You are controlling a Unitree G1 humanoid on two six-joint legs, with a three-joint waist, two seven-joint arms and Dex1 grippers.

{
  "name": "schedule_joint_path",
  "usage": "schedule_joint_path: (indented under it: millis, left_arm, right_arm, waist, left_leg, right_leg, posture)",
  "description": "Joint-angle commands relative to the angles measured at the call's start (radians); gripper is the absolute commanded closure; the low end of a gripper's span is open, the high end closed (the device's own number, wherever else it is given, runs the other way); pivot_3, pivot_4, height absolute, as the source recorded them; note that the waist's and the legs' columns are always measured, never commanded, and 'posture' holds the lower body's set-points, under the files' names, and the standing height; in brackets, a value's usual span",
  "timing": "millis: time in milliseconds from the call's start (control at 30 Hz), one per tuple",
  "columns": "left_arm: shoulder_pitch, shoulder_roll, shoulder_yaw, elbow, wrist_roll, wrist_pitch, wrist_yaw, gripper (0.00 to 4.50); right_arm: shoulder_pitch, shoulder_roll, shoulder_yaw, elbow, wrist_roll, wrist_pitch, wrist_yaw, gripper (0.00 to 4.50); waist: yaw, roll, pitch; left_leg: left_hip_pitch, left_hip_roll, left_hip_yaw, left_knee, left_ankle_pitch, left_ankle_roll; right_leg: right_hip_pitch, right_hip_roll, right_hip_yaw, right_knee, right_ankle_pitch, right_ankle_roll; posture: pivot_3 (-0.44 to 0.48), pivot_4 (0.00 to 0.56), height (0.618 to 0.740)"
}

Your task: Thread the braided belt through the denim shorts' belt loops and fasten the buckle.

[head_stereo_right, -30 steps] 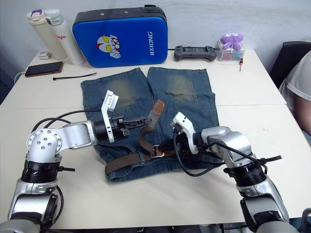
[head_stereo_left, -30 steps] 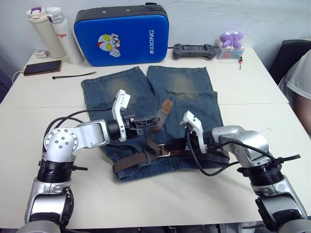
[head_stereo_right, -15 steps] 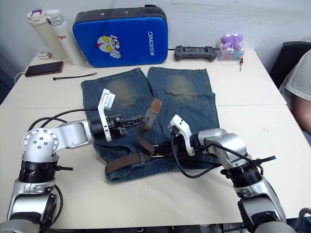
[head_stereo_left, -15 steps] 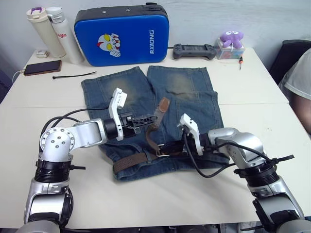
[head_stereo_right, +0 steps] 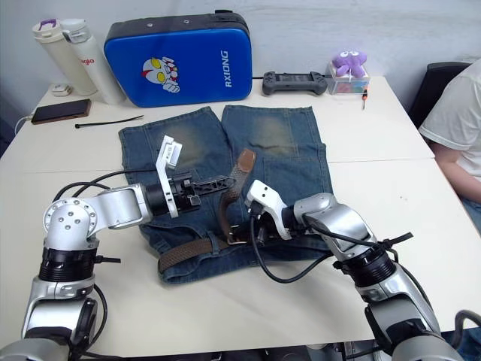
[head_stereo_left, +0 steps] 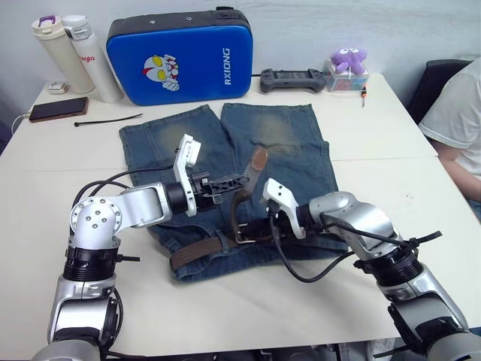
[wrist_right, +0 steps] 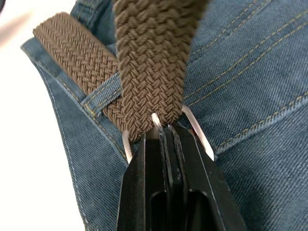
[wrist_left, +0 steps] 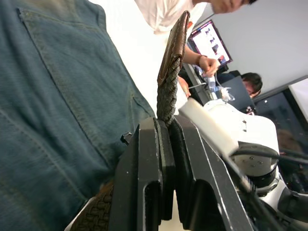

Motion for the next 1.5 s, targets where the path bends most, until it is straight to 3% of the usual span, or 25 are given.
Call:
schedule_joint_path:
  millis: [33, 333, 567, 767, 1000, 1200, 1367, 1500]
  left_arm:
    - [-0.076, -0.015, 0.024, 0.031, 0.009, -0.006, -0.036, 4.50]
    - [-0.257, -0.126, -0.031, 0.208, 0.221, 0.002, -0.188, 4.50]
    - [-0.470, -0.278, -0.153, 0.530, 0.586, -0.128, -0.351, 4.50]
    - [-0.552, -0.410, -0.176, 0.752, 0.769, -0.190, -0.504, 4.50]
    - [-0.625, -0.522, -0.174, 0.979, 0.955, -0.299, -0.652, 4.50]
    - [-0.701, -0.561, -0.099, 1.148, 1.042, -0.412, -0.706, 4.50]
    - [-0.699, -0.566, -0.104, 1.125, 1.088, -0.336, -0.851, 4.50]
    - [-0.584, -0.528, -0.145, 0.929, 1.096, -0.192, -0.902, 4.50]
  right_arm:
    - [0.062, -0.028, 0.135, 0.035, -0.091, 0.016, -0.019, 4.47]
    - [0.069, -0.052, 0.205, -0.013, -0.210, -0.046, -0.043, 4.47]
    - [0.077, -0.043, 0.246, -0.059, -0.248, -0.035, -0.040, 4.47]
    - [0.086, -0.052, 0.250, -0.079, -0.261, -0.051, -0.016, 4.47]
    - [0.096, -0.047, 0.243, -0.097, -0.277, -0.080, 0.002, 4.47]
    - [0.089, -0.034, 0.228, -0.072, -0.300, -0.151, 0.021, 4.47]
    - [0.091, -0.023, 0.174, -0.021, -0.312, -0.160, 0.005, 4.47]
    - [0.125, -0.049, 0.051, -0.113, -0.261, -0.075, -0.019, 4.47]
  waist:
    - [0.000, 0.000, 0.000]
    - [0.001, -0.001, -0.002]
    - [0.006, -0.001, -0.003]
    - [0.006, -0.001, -0.003]
    - [0.021, -0.001, -0.003]
    - [0.024, -0.001, -0.003]
    - [0.024, -0.001, -0.003]
    - [0.024, 0.000, -0.003]
  left_leg:
    - [0.000, 0.000, 0.000, 0.000, 0.000, 0.000]
    - [0.001, 0.000, 0.000, 0.001, 0.000, 0.000]
    - [0.006, 0.000, -0.001, 0.001, 0.001, -0.001]
    - [0.016, 0.000, -0.001, -0.006, 0.001, -0.002]
    - [0.016, 0.000, -0.001, -0.006, 0.001, -0.002]
    - [0.017, 0.000, 0.000, -0.007, 0.001, -0.002]
    - [0.017, 0.000, 0.000, -0.008, 0.001, -0.003]
    - [0.017, -0.001, 0.000, -0.009, 0.001, -0.003]
  right_leg:
    - [0.000, 0.000, 0.000, 0.000, 0.000, 0.000]
    - [0.002, 0.000, 0.000, 0.000, 0.000, 0.000]
    - [0.008, 0.000, -0.001, -0.002, 0.000, 0.000]
    - [0.017, 0.000, -0.001, -0.007, 0.000, 0.000]
    - [0.017, 0.000, -0.001, -0.007, 0.000, 0.000]
    - [0.017, 0.000, -0.001, -0.007, 0.000, 0.000]
    - [0.017, 0.000, -0.001, -0.007, 0.000, 0.000]
    - [0.017, -0.001, -0.001, -0.007, 0.001, 0.000]
  posture:
    - [0.000, 0.150, 0.739]
    - [0.000, 0.150, 0.739]
    - [0.000, 0.150, 0.739]
    - [0.000, 0.150, 0.739]
    - [0.000, 0.150, 0.739]
    - [0.000, 0.150, 0.739]
    - [0.000, 0.150, 0.739]
    - [0.000, 0.150, 0.739]
